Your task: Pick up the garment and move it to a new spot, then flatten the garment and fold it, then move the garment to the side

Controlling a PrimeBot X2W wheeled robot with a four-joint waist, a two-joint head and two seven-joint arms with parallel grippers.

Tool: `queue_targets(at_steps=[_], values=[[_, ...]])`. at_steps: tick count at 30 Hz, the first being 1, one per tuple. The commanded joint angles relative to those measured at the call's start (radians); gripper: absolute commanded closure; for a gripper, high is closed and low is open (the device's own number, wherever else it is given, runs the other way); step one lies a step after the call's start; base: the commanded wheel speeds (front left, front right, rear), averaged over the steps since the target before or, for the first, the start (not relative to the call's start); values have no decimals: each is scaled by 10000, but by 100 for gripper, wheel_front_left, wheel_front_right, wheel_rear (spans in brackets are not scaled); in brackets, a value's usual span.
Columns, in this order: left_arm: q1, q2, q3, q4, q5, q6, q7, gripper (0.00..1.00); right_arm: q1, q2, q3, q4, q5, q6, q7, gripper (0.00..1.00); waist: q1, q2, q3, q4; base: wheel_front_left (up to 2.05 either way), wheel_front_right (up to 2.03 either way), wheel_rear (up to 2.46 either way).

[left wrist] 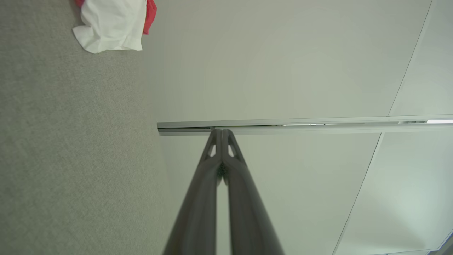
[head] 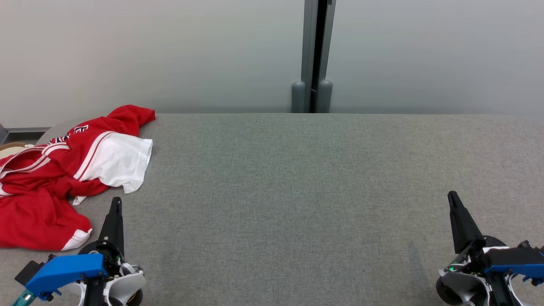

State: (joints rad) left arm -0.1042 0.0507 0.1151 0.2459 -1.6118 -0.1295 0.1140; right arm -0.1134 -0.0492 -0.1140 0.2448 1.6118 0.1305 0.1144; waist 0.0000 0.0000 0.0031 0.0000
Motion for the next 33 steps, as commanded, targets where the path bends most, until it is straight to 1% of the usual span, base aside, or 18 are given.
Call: queue_targets(at_steps=[1, 33], values=[[-97, -19, 10, -42, -24, -41, 28, 100, 112, -21, -15, -29, 26, 4, 22, 100, 0, 0, 0, 0, 0, 0, 0], [-97, -19, 10, -42, -24, -42, 29, 100, 112, -21, -15, -29, 26, 4, 22, 100, 0, 0, 0, 0, 0, 0, 0]])
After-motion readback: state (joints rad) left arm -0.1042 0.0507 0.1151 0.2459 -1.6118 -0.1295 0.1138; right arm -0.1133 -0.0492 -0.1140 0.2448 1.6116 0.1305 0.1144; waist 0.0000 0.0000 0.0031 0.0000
